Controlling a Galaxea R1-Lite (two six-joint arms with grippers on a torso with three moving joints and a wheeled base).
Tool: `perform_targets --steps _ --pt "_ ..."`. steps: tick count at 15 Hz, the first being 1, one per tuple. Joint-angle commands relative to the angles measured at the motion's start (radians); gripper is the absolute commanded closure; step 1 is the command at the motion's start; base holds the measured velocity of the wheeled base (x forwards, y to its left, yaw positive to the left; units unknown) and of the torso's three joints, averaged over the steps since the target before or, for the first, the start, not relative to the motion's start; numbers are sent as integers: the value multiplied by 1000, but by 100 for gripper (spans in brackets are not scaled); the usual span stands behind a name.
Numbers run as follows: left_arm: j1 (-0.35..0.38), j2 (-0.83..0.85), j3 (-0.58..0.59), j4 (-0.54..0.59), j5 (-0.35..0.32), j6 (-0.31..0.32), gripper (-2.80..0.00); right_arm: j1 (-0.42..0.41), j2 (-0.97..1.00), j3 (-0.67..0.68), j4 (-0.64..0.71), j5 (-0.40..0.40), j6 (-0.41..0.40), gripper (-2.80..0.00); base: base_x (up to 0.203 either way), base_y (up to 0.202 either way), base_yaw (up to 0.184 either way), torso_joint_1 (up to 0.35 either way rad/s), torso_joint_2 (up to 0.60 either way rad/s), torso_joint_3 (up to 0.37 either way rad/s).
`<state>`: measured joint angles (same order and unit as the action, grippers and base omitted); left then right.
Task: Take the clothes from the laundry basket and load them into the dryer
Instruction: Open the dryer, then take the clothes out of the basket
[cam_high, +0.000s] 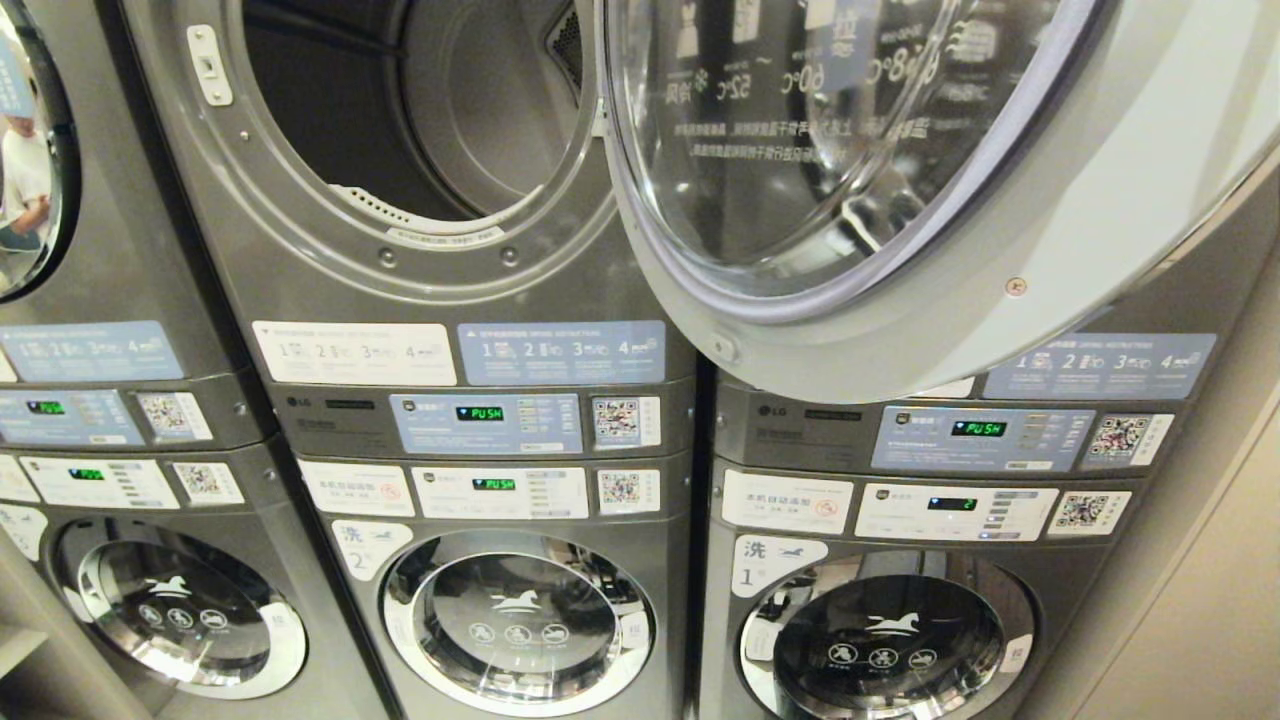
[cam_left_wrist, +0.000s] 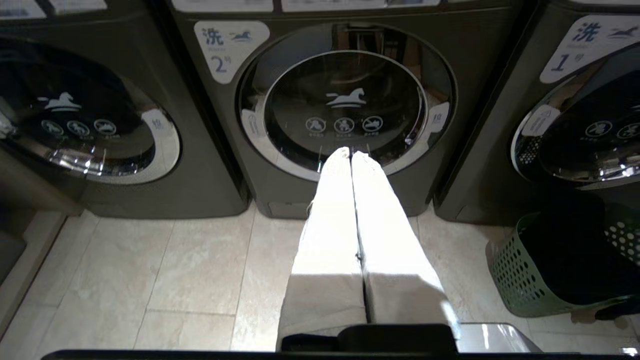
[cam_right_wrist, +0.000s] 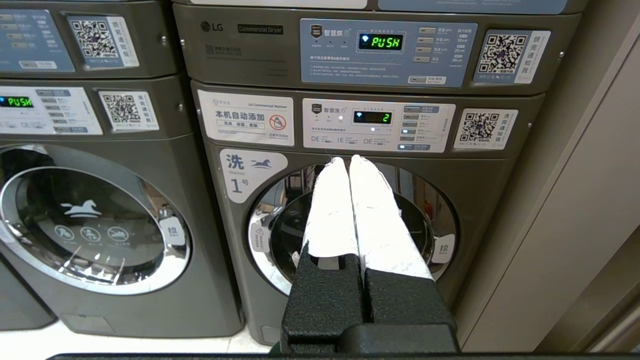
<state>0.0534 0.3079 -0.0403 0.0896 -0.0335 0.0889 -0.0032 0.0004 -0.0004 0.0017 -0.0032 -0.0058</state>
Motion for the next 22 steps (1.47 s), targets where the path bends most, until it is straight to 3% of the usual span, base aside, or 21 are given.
perform_targets --steps 1,3,9,22 --pt "-8 -53 8 -11 -7 2 0 0 0 0 -1 -5 10 0 0 0 0 0 0 0" --pt "-86 -84 6 -4 -10 4 0 0 0 0 -3 -4 13 0 0 0 0 0 0 0" --pt "-64 -309 8 -9 -5 6 0 0 0 -1 -3 -6 7 0 0 0 0 -49 111 63" --pt "-61 -308 10 -14 0 5 0 0 0 -1 -2 0 -3 0 0 0 0 -62 136 74"
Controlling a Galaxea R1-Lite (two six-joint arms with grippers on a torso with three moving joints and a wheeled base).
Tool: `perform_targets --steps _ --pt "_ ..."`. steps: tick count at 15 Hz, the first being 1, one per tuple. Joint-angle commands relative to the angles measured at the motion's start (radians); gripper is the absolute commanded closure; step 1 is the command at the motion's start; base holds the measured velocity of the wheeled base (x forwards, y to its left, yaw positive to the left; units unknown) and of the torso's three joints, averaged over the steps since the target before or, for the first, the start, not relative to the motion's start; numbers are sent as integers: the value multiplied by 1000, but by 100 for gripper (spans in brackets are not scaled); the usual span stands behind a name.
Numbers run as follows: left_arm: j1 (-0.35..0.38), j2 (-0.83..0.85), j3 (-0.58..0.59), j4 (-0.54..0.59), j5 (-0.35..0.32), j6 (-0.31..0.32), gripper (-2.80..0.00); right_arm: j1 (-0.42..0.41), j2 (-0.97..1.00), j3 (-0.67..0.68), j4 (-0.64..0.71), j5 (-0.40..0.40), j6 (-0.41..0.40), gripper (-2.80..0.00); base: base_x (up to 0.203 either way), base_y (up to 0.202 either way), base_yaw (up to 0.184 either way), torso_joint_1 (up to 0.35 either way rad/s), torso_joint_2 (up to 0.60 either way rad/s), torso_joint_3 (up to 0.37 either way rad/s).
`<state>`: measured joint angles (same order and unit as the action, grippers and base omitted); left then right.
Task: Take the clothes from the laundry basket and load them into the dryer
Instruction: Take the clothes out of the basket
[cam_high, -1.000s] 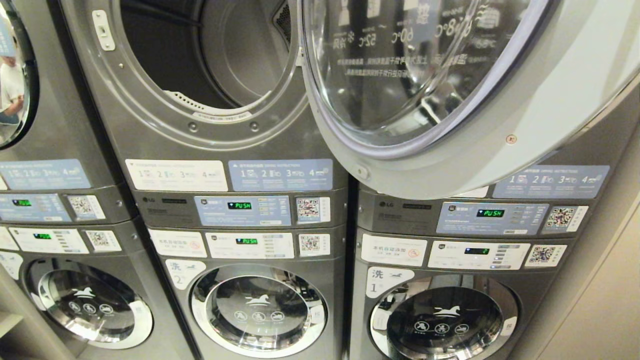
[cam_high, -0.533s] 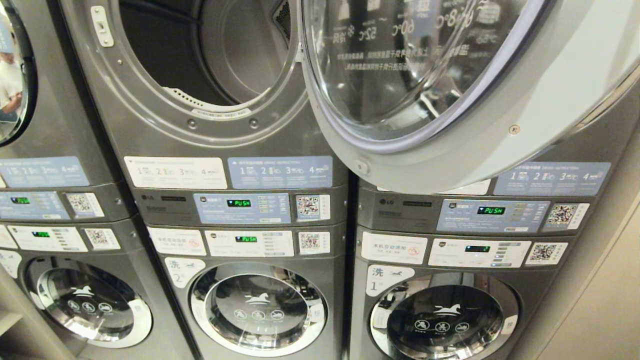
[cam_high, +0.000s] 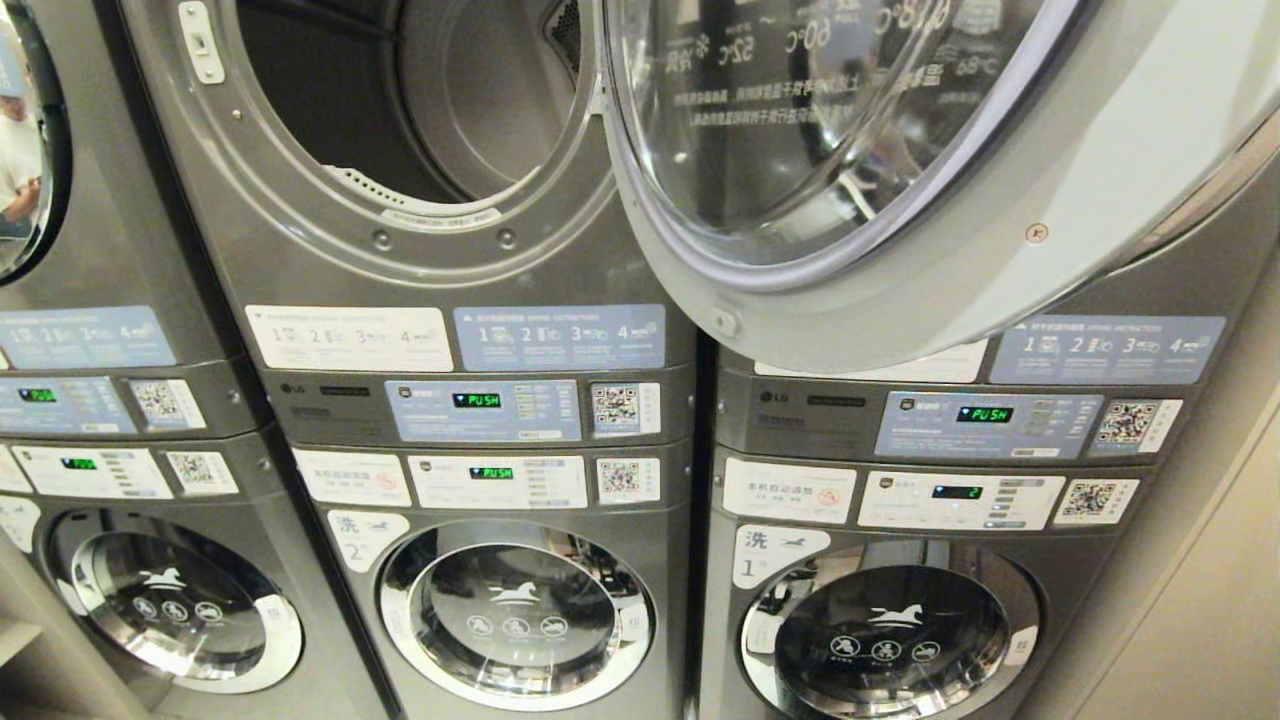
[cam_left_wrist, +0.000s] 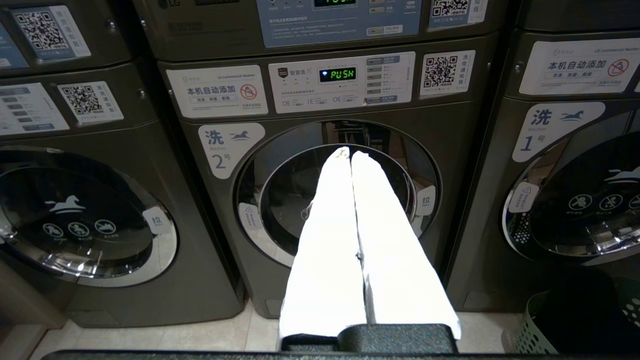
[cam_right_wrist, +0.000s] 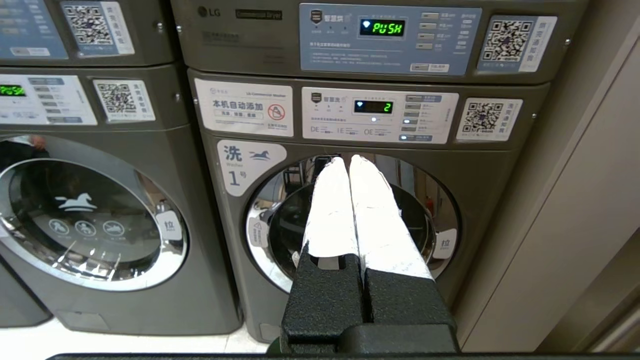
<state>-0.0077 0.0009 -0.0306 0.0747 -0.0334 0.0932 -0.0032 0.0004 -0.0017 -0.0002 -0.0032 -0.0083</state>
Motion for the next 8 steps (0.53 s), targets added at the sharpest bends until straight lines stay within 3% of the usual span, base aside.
perform_targets --steps 1,8 --pt "0 -1 0 0 0 0 0 0 0 0 0 0 -1 0 0 0 0 -71 168 81" --pt "0 -1 1 0 -3 5 0 0 0 2 -3 -6 24 0 0 0 0 -72 163 87"
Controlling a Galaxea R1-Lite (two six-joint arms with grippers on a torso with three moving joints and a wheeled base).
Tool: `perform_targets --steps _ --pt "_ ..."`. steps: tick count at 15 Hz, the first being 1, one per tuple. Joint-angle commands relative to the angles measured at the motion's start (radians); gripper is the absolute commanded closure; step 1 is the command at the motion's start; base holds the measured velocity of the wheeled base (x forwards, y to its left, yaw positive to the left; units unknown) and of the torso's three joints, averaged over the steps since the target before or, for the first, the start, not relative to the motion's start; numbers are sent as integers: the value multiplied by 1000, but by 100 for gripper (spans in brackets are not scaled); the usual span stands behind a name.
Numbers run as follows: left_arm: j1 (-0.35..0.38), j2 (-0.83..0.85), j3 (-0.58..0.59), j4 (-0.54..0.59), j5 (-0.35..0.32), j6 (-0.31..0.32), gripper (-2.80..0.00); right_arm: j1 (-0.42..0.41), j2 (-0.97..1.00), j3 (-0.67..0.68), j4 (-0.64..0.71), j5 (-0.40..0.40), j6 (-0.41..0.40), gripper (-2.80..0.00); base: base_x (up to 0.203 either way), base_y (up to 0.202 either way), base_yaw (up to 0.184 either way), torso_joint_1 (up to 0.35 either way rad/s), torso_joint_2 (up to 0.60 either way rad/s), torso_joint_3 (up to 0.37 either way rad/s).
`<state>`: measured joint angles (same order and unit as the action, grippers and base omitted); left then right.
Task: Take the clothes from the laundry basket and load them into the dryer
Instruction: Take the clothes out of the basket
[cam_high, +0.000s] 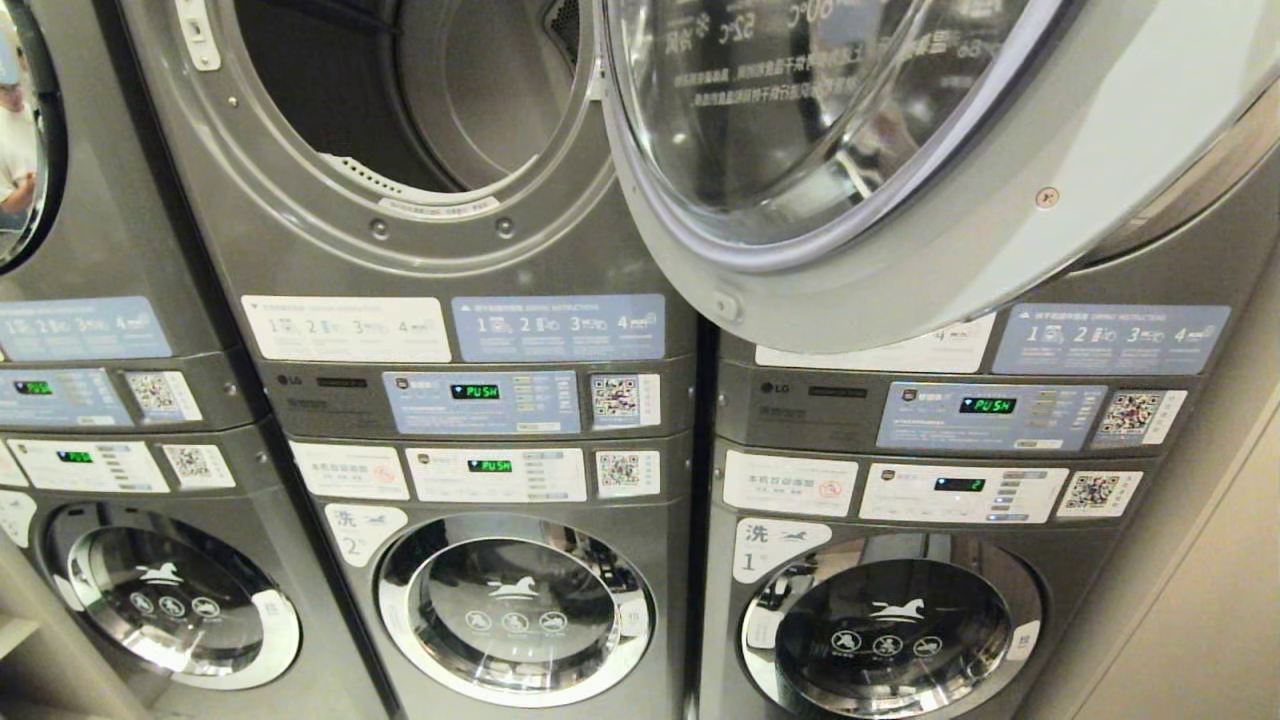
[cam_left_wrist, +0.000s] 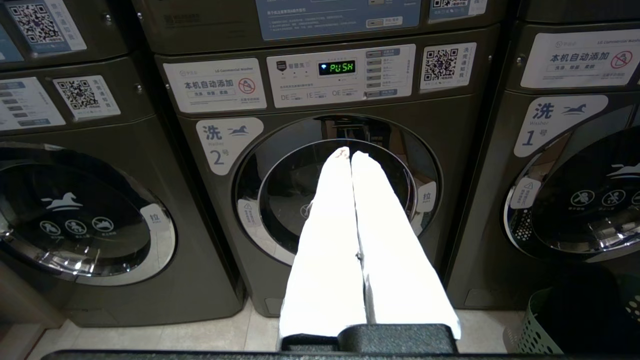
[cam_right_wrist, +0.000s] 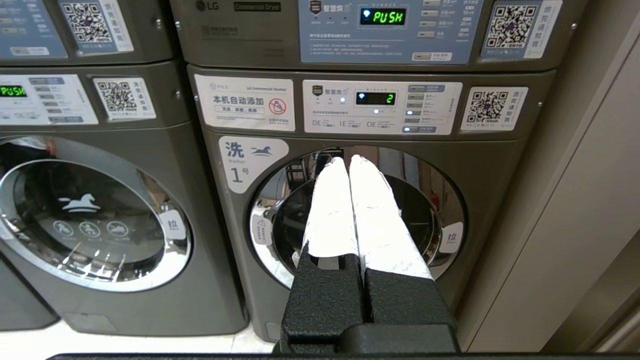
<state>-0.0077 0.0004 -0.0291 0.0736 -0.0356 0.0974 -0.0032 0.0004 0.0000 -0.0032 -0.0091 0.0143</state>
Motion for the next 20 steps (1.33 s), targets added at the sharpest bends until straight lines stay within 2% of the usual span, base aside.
perform_targets --steps 1,20 --pt "0 0 0 2 0 0 0 0 0 0 0 0 1 0 0 0 0 -76 200 107" --pt "0 0 0 1 2 -4 0 0 0 0 0 0 0 0 0 0 0 -128 287 157"
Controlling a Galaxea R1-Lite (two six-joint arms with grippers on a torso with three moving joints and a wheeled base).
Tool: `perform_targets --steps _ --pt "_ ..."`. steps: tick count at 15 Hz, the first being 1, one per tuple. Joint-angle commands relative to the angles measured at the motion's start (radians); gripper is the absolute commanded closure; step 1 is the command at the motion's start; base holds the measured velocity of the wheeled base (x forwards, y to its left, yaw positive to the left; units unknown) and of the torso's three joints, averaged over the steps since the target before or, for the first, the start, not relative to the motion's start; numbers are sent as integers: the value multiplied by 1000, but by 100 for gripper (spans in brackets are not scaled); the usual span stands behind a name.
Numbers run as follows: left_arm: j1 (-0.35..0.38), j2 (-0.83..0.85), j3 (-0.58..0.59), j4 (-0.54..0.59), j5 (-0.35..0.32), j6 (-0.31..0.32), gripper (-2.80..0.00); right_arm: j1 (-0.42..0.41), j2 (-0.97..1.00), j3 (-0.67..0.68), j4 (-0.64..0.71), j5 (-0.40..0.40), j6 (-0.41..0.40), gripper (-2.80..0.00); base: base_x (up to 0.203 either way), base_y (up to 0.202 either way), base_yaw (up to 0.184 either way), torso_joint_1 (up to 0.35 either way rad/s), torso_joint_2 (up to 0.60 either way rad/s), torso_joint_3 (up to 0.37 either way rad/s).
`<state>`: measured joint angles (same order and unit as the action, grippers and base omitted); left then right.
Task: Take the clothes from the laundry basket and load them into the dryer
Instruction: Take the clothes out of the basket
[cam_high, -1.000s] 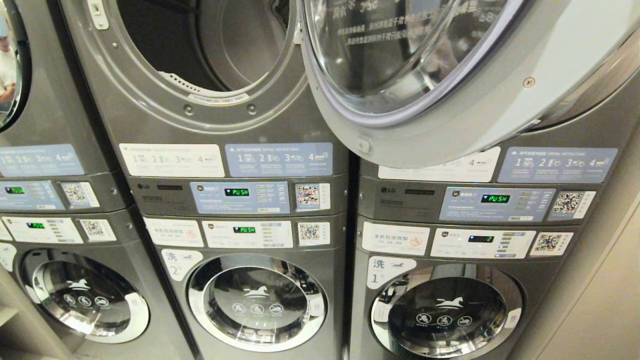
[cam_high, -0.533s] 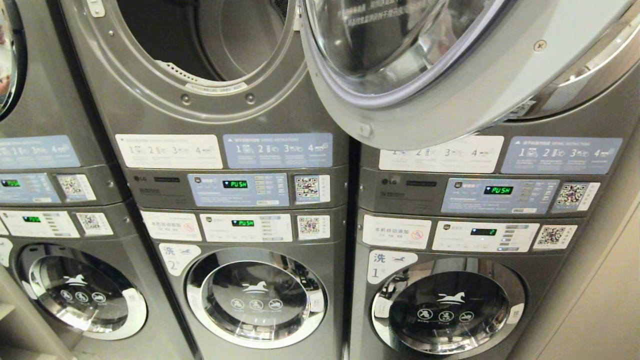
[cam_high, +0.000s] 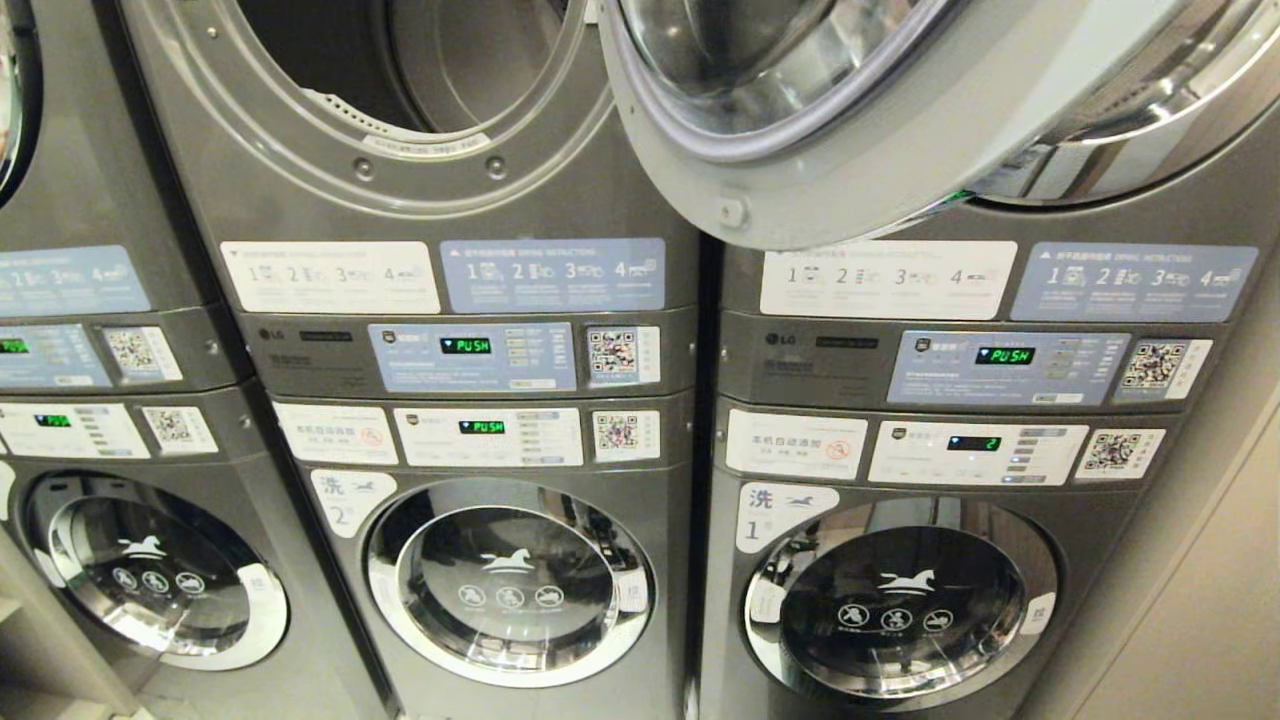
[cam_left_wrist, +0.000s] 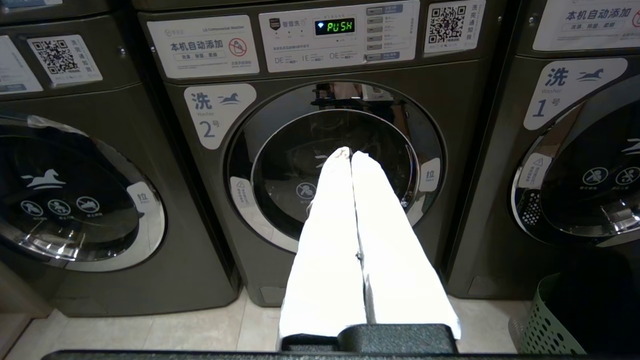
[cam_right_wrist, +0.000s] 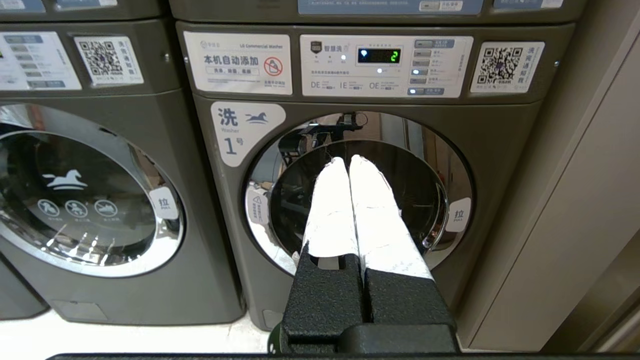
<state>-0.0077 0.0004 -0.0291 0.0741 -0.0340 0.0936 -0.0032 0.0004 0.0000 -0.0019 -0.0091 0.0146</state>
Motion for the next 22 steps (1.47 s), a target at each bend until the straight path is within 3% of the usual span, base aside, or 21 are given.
perform_targets --steps 1,10,22 --pt "0 0 0 1 0 0 0 0 0 0 -1 0 -1 0 0 0 0 -134 310 171" --pt "0 0 0 1 2 -15 0 0 0 0 -1 0 -1 0 0 0 0 -151 354 201" --pt "0 0 0 0 2 -15 0 0 0 0 -1 0 -1 0 0 0 0 -203 524 316"
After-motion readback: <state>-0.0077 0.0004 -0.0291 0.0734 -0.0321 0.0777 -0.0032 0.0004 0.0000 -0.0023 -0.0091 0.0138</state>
